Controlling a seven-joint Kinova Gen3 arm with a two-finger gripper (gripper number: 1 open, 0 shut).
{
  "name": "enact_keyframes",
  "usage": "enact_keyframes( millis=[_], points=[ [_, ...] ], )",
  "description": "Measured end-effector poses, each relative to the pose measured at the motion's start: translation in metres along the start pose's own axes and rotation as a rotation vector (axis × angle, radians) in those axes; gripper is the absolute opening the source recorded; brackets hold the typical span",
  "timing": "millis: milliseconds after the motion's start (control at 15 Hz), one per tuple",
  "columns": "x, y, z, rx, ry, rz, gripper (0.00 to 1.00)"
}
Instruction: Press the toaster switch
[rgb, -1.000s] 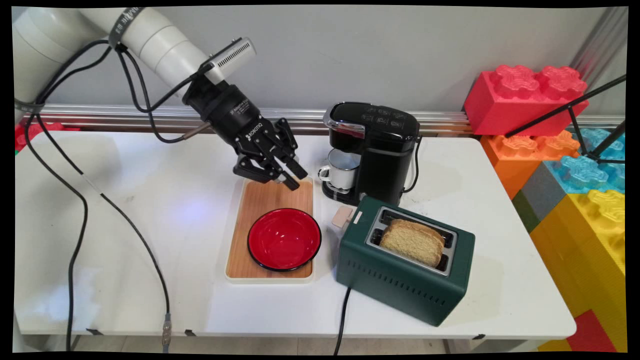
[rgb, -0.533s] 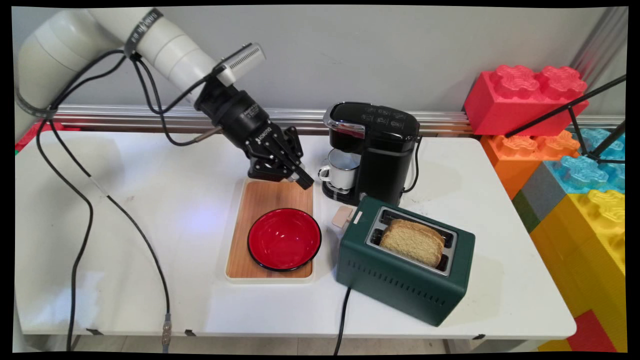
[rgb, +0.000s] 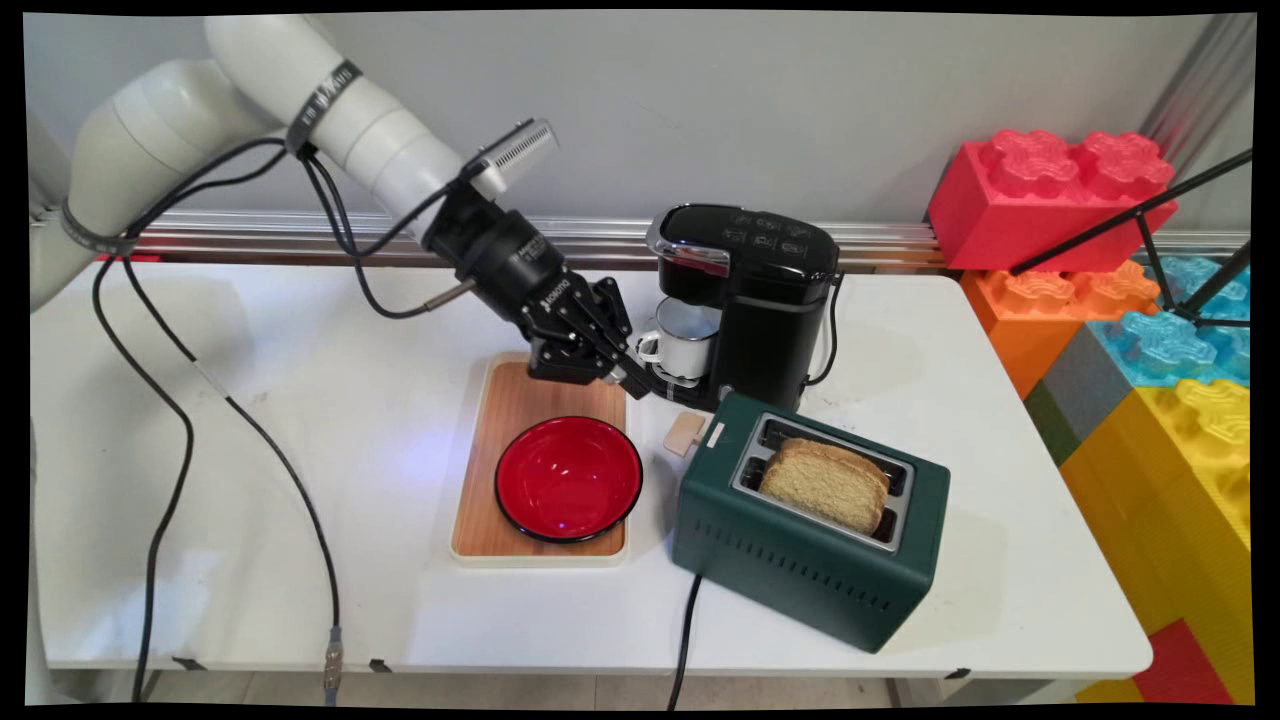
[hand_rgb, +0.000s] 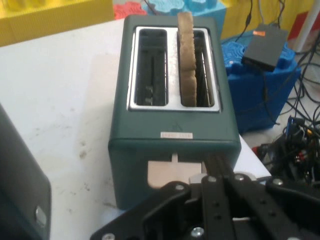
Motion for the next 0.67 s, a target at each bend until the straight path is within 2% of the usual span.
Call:
enact_keyframes(
  millis=[667],
  points=[
    [-0.022, -0.005, 0.035, 0.020, 0.022, -0.043, 0.00]
  ],
)
